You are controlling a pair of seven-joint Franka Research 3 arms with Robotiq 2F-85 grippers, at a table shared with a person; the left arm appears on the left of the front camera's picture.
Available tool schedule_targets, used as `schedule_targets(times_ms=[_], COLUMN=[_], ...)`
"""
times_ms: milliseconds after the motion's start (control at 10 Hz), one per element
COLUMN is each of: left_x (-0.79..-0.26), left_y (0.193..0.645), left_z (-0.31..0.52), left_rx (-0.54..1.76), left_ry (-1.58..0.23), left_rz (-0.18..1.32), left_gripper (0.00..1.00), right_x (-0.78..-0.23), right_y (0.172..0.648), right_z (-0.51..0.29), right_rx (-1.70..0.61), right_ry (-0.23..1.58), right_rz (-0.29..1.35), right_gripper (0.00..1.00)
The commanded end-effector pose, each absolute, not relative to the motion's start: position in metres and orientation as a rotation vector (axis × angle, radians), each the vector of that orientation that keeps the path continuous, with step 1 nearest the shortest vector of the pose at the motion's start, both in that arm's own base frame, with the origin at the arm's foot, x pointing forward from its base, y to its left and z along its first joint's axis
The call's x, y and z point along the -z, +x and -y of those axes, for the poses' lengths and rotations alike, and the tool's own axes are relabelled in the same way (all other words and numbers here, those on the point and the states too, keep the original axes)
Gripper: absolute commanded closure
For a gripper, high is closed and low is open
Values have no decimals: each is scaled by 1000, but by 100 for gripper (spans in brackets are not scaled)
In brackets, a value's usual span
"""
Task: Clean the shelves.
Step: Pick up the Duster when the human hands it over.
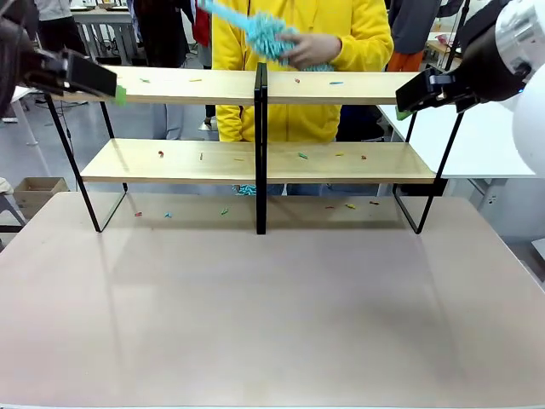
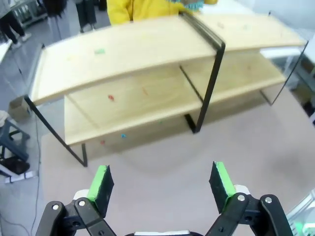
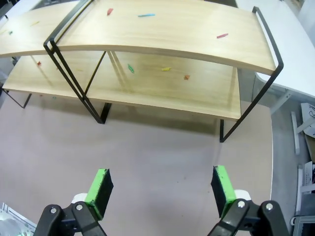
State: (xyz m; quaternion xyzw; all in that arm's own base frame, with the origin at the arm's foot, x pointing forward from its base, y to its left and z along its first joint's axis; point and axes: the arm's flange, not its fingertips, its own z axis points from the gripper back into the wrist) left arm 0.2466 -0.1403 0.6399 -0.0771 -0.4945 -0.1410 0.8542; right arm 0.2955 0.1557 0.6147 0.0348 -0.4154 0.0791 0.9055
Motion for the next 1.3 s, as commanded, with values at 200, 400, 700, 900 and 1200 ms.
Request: schedule_targets(times_ms=[200, 400, 700, 900, 1200], left_x=[-582, -582, -581, -582, -634], left_y=[228, 231, 234, 235, 258], left_z=[123, 124, 125, 127, 142], left_rx=[246, 251, 250, 231, 264], left_ry=[-195, -194, -190, -192, -180], left_rz=[1068, 1056, 1047, 1053, 1031], left_gripper=[0, 0, 0, 0, 0], right_x=[-617, -618, -617, -615, -621], right_y=[306, 304, 304, 305, 300], right_z=[-155, -153, -153, -153, -158], right_rx=[-169, -170, -172, -174, -146], right_ry=[103, 109, 106, 101, 143], right_rz=[855, 861, 858, 851, 857], right_gripper=[0, 0, 0, 0, 0])
